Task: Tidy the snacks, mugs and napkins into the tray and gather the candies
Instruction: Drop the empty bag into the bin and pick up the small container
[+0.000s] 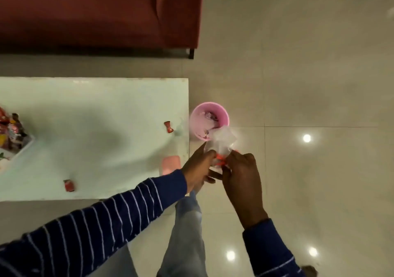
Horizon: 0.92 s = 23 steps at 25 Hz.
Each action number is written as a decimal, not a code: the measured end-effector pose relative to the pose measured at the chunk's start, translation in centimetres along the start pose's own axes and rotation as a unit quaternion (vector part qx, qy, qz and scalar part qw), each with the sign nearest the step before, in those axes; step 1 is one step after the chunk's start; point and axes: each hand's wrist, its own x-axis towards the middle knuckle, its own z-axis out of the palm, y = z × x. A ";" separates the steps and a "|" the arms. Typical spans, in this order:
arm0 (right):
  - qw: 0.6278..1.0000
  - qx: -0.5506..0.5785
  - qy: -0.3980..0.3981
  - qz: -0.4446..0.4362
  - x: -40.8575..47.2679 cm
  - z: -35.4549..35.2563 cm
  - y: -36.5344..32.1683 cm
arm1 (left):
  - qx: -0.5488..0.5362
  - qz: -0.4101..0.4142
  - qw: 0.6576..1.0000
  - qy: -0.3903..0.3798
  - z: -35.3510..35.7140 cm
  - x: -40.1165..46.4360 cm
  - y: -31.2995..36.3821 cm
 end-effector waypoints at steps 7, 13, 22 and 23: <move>0.985 0.039 -0.033 0.166 10.6 14.1 15.8 | 0.165 0.077 0.979 0.092 -4.6 8.9 -8.0; 0.954 0.060 -0.199 0.217 18.3 27.7 23.3 | 0.308 0.174 0.930 0.096 -10.2 7.6 -16.1; 0.981 0.076 -0.075 0.162 15.0 23.5 14.7 | 0.253 0.259 0.905 0.221 -17.8 3.0 -13.9; 0.985 0.086 -0.047 0.141 14.5 22.4 12.7 | 0.232 0.266 0.906 0.232 -18.9 2.2 -13.3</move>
